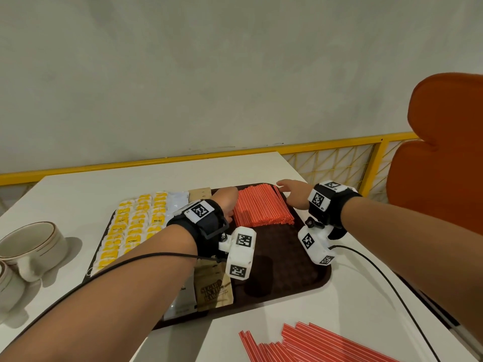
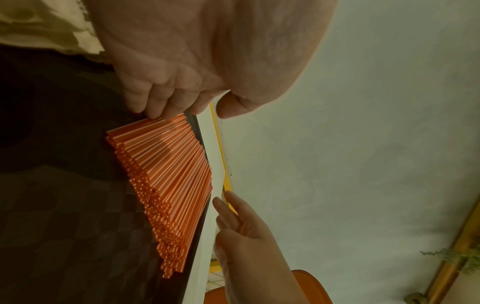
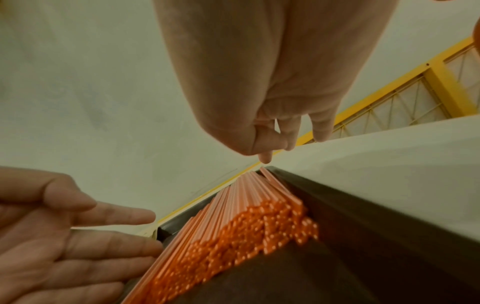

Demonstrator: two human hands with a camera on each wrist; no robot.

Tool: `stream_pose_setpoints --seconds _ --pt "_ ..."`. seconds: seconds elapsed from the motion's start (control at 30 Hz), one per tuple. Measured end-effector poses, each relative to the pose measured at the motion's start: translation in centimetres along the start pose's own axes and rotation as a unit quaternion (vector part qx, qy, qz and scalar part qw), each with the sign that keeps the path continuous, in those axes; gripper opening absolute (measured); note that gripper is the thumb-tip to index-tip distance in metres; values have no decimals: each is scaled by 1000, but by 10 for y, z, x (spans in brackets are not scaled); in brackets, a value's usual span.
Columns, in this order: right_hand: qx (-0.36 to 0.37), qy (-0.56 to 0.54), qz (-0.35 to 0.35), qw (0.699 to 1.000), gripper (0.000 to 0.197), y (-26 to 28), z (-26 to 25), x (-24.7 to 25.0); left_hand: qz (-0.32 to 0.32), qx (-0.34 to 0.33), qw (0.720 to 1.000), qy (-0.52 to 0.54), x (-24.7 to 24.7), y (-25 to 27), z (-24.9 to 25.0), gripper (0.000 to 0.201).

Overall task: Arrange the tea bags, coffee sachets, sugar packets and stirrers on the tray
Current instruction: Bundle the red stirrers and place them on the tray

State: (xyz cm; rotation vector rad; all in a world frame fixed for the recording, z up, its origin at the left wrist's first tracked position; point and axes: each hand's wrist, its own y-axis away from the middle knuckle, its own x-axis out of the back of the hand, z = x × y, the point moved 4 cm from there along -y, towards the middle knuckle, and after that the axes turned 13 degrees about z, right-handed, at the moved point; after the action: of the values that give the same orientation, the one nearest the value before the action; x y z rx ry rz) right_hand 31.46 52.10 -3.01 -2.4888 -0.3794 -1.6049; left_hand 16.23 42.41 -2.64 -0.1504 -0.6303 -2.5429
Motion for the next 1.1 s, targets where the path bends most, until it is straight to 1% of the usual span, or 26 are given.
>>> stream_pose_setpoints --seconds 0.1,0.27,0.37,0.47,0.53,0.67,0.7,0.77,0.83,0.9,1.0,1.1 --pt "13 20 -10 1000 45 -1 -3 -3 -7 -10 1000 -17 -1 3 2 37" --pt "37 37 -26 998 52 -4 -10 -6 -19 -6 999 -28 -3 3 2 39" --pt "45 51 -26 997 55 -4 -10 -4 -10 -6 1000 -22 -1 4 2 38" --pt "45 34 -17 998 67 -6 -2 2 -8 -13 1000 -15 0 3 3 38" --pt "61 34 -19 997 78 -5 2 7 -3 -11 1000 -14 1 2 3 38" --pt "81 107 -100 986 114 4 11 1 -13 0 1000 -11 -2 1 1 38" --pt "81 117 -114 983 120 5 13 -1 -13 -1 1000 -10 -2 1 1 37" --pt "86 133 -110 981 125 5 14 -4 -15 -6 1000 -10 -2 2 0 38" --pt "89 137 -83 983 122 4 12 -5 -5 -10 1000 -12 -2 2 1 37" --pt "93 131 -64 985 112 6 9 -3 -1 -5 1000 -3 0 3 2 37" --pt "90 120 -58 987 102 6 7 -1 -9 0 1000 -5 -2 3 0 38" --pt "95 119 -61 986 98 8 5 -1 6 -3 1000 4 0 2 2 32"
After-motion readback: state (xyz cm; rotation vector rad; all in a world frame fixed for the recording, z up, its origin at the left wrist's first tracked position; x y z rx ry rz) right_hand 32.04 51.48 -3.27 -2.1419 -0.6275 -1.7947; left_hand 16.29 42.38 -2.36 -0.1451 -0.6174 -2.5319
